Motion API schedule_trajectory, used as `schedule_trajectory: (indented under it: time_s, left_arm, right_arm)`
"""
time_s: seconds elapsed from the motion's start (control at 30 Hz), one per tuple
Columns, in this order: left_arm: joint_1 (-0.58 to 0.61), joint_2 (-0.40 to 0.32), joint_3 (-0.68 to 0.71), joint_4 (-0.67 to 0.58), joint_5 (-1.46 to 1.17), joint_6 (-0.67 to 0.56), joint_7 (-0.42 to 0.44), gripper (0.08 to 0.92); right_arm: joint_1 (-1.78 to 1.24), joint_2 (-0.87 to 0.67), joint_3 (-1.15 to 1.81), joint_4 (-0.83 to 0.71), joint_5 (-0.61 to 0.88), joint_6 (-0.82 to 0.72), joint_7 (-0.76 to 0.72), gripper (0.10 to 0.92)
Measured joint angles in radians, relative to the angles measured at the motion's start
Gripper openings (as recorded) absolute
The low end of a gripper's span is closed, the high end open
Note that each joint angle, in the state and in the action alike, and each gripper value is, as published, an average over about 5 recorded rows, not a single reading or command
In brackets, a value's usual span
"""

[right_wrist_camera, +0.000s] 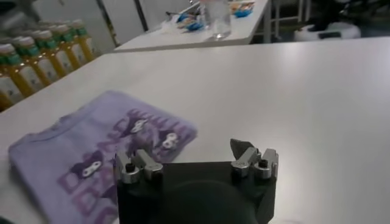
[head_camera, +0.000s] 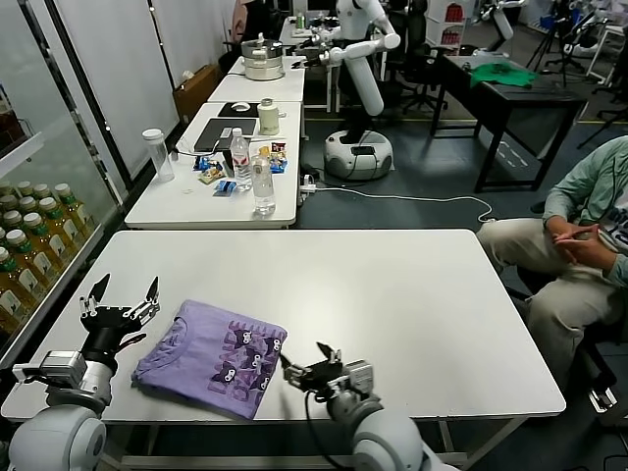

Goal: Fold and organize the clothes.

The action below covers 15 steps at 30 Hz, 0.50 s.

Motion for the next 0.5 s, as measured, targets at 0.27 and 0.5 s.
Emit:
schedule_trajectory:
  time_s: [0.27, 0.5]
  left_arm:
    - [-0.005, -0.005, 0.001, 0.023, 0.035, -0.014, 0.004, 0.823]
    - [0.001, -0.004, 0.005, 0.04, 0.06, -0.027, 0.007, 0.823]
  right_arm:
    - [0.044, 0.046, -0.071, -0.058, 0.075, 0.0, 0.049, 0.715]
    - [0.06, 0.082, -0.105, -0.104, 0.131, 0.0, 0.096, 0.517]
